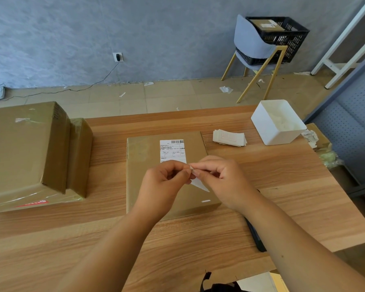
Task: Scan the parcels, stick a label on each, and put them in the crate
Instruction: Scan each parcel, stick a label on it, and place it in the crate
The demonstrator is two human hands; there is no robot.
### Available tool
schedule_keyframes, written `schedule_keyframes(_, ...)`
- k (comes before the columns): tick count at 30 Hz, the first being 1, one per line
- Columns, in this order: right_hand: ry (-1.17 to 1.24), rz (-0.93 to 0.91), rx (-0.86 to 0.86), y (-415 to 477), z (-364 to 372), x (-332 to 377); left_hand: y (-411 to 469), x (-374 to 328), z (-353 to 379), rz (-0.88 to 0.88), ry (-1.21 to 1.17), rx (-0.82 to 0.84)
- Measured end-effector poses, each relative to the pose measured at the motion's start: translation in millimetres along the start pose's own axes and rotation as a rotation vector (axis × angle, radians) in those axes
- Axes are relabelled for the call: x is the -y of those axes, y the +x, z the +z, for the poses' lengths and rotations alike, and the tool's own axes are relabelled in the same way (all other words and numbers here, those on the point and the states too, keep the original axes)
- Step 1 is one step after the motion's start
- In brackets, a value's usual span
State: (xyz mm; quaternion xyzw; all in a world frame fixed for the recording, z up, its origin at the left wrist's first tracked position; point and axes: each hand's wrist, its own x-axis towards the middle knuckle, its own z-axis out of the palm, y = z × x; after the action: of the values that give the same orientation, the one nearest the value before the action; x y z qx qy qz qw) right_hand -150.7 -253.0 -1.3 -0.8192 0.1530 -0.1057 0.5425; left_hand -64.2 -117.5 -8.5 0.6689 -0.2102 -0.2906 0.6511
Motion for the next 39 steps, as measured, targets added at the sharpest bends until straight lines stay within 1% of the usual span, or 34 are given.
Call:
schedule_keyframes(21, -0.027, -0.006, 0.014, -6, -1, 7, -2, 0, 2, 0.000, -0.011, -0.032)
schedule_keyframes(30, -0.008, -0.008, 0.049, -8, -2, 2, -6, -1, 4, 0.005, 0.037, -0.054)
schedule_keyframes(35, 0.106, 0.037, 0.009, -9, -3, -1, -10, -3, 6, 0.067, 0.158, -0.030)
schedule_keyframes(39, 0.145, 0.115, -0.023, -12, -3, -5, -9, -2, 7, 0.049, 0.133, -0.022)
